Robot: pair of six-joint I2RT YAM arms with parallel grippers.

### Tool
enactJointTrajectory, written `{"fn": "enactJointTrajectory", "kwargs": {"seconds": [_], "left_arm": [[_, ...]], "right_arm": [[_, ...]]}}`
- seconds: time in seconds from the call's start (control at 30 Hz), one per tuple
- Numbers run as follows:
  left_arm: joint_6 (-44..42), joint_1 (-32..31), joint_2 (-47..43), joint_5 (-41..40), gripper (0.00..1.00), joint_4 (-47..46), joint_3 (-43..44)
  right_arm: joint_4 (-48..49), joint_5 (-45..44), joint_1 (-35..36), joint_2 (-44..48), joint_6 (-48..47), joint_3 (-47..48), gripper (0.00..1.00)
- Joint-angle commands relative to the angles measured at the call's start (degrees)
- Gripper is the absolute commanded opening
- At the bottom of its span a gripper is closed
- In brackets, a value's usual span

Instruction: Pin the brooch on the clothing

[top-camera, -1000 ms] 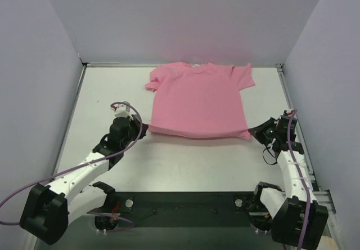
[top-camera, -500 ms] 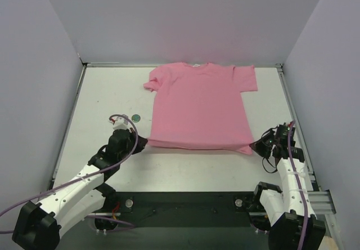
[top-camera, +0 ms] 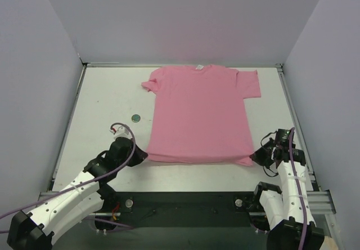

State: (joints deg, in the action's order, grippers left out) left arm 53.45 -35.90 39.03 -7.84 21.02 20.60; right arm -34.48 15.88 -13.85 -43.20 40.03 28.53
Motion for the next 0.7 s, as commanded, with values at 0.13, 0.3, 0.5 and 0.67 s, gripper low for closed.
{"fn": "enactJointTrajectory", "kwargs": {"seconds": [0.13,0.3,0.5,0.67], "left_arm": [[3.8,-2.9,-1.0,0.9,0.0,11.3,2.9],[6.7,-7.2,-1.0,-0.9,0.0,14.7,2.8],[9.5,-13.5,-0.4,-5.7,0.0,18.6,4.3],[11.4,-16.3,1.6,-7.1,0.0,20.6,4.6]], "right_arm": [[-13.2,-4.0,-0.1,0.6,-0.5,5.0,0.0],[-15.6,-5.4,1.0,-0.2,0.0,5.7,0.0],[-16.0,-6.1,4.7,-2.9,0.7,5.0,0.0],[-16.8,-8.6,8.6,-3.8,2.7,5.0,0.07]]}}
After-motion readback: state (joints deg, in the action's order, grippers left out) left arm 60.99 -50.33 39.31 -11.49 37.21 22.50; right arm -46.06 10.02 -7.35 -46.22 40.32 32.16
